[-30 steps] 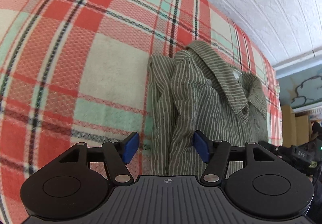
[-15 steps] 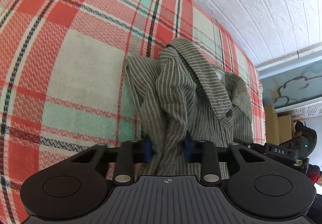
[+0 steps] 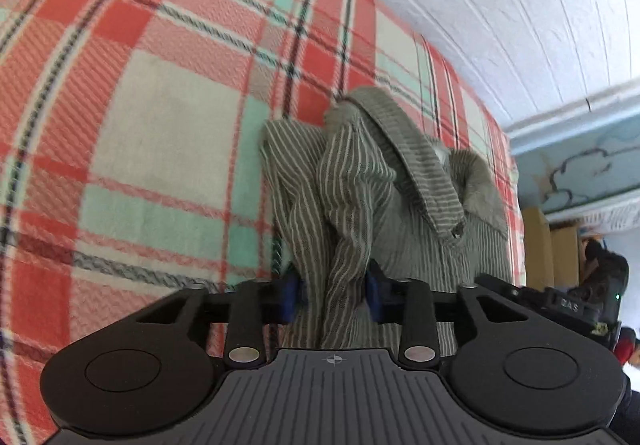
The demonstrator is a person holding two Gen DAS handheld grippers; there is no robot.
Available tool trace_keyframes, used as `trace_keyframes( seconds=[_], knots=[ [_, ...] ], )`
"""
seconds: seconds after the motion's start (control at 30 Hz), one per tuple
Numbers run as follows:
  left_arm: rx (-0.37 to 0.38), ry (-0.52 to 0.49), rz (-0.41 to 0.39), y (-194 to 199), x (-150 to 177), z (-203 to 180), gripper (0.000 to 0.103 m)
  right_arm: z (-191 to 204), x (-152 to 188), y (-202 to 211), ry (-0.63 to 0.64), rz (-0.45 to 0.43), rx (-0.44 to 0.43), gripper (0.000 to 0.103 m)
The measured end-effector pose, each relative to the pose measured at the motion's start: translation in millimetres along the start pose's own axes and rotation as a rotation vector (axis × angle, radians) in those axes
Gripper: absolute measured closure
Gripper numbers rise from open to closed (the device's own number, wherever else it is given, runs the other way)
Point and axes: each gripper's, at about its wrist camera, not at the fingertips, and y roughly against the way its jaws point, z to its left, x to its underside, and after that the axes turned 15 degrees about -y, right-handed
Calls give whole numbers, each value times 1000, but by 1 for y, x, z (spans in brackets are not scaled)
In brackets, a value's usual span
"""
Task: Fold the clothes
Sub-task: 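Lift the folded shirt with both tools and flip it over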
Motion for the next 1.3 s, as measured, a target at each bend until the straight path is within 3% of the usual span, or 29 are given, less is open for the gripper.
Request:
trace_keyframes(
  seconds=[0.1,0.27,0.43,0.7,0.87,1.07,1.1,1.13,1.23,1.3],
  knots=[
    [-33,-16,-17,8,-5,5,38,0,-6,5,19,-10,4,40],
    [50,43,13,-7,-8,20,41,-10,-21,-2,3,42,16,41],
    [111,44,11,-22,-10,26,42,-13,-26,-12,4,112,-29,41],
    [194,92,-27,-36,-14,24,41,-13,-32,-27,-42,115,-111,42],
    [230,117,-19,-34,0,24,42,-18,-21,-21,-56,149,-105,50],
    [217,148,-16,-41,-10,28,45,-10,-18,-27,-69,114,-72,57],
    [212,147,-16,-42,-12,27,53,-8,-18,-29,-70,107,-65,59],
    [206,146,-15,-43,-14,26,68,-6,-18,-31,-70,99,-59,62],
    [194,142,-25,-33,-12,27,83,4,-13,-26,-46,68,-27,80],
    [190,124,-39,-25,-14,21,85,13,-8,-19,-19,43,-10,83]
  ],
)
